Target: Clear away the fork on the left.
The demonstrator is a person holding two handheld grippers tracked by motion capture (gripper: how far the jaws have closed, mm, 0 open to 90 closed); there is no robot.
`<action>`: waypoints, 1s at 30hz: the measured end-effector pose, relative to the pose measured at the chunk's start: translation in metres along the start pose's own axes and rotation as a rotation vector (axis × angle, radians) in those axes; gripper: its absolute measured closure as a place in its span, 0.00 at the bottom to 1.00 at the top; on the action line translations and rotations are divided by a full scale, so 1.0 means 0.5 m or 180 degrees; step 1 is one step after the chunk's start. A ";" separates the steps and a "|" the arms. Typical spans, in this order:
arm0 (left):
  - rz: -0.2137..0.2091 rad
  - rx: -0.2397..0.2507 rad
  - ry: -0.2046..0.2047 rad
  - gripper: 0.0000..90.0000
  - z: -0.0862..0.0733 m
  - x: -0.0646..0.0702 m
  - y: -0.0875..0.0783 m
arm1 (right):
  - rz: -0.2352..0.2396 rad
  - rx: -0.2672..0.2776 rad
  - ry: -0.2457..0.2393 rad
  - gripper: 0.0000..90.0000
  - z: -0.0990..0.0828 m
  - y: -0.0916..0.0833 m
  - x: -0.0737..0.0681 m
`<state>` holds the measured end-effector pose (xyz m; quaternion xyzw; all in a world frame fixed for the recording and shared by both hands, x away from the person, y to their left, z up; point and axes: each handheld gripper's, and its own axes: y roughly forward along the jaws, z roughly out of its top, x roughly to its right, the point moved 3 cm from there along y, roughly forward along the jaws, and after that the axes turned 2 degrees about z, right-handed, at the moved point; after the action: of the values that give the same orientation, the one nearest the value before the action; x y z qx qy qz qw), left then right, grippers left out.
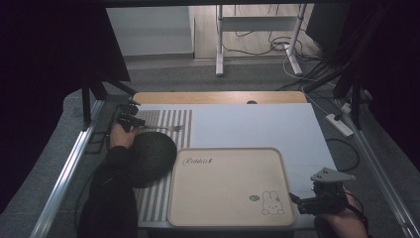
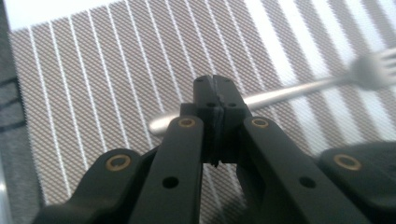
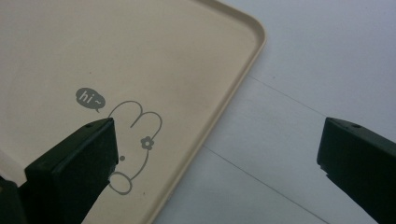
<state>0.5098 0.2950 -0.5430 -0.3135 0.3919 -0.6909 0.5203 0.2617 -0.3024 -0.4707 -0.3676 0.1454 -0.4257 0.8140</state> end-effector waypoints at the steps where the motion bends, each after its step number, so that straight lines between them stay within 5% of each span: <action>1: 0.0040 -0.0017 0.0019 0.99 0.001 -0.002 0.005 | 0.0001 -0.0001 0.0000 0.00 0.000 0.000 0.000; 14: 0.0243 -0.0132 0.0205 0.99 -0.004 0.006 0.018 | 0.0011 0.0006 -0.0005 0.00 -0.001 -0.001 -0.001; 25: -0.0190 -0.0319 0.0285 0.99 -0.036 0.009 -0.007 | 0.0010 0.0003 -0.0047 0.00 -0.001 -0.002 -0.003; 30: -0.0250 -0.0348 0.0297 0.99 -0.042 0.009 -0.012 | 0.0009 -0.0005 -0.0063 0.00 -0.001 -0.001 -0.004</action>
<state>0.4878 0.2961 -0.5481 -0.3241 0.4402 -0.7022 0.4562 0.2599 -0.3015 -0.4707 -0.3723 0.1382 -0.4207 0.8157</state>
